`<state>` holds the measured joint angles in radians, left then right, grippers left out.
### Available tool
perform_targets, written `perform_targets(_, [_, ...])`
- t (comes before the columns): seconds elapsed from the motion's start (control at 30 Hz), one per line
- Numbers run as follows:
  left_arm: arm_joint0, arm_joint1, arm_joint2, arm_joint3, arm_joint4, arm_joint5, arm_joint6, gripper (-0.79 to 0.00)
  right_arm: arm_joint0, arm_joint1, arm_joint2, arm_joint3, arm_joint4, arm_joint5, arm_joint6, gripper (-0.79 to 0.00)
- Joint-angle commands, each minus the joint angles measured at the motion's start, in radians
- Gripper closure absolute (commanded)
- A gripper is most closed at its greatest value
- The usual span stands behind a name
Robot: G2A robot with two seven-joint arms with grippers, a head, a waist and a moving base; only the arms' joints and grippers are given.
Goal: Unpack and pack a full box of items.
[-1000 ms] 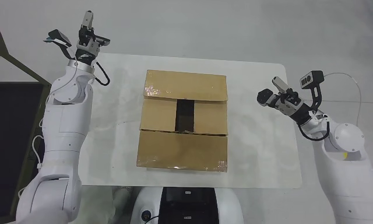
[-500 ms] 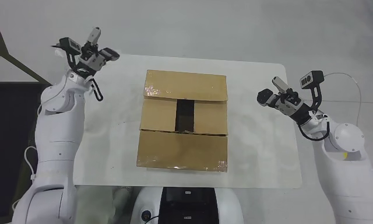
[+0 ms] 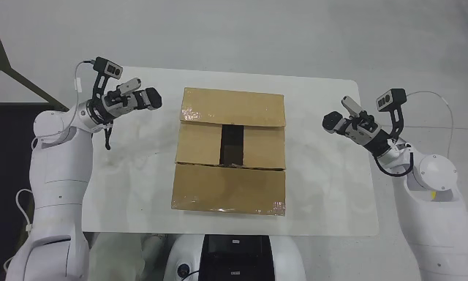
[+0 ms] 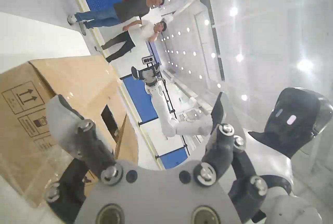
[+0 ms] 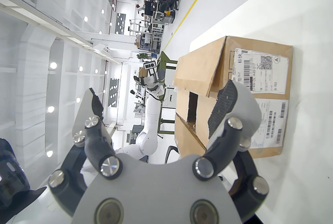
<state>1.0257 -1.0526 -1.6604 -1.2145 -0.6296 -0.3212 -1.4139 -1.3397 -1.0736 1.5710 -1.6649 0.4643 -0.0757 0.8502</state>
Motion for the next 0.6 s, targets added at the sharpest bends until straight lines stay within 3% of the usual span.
perform_targets(0.0, [0.0,0.0,0.0,0.0,0.001,0.001,0.004,-0.785,0.0,0.0,0.0,0.0,0.0,0.0,0.0,-0.785])
perform_targets(0.37, [0.0,0.0,0.0,0.0,0.001,0.001,0.004,-0.785,0.0,0.0,0.0,0.0,0.0,0.0,0.0,-0.785])
perform_targets(0.57, [0.034,0.004,0.038,-0.066,0.01,0.106,-0.029,-0.785,0.0,0.0,0.0,0.0,0.0,0.0,0.0,-0.785])
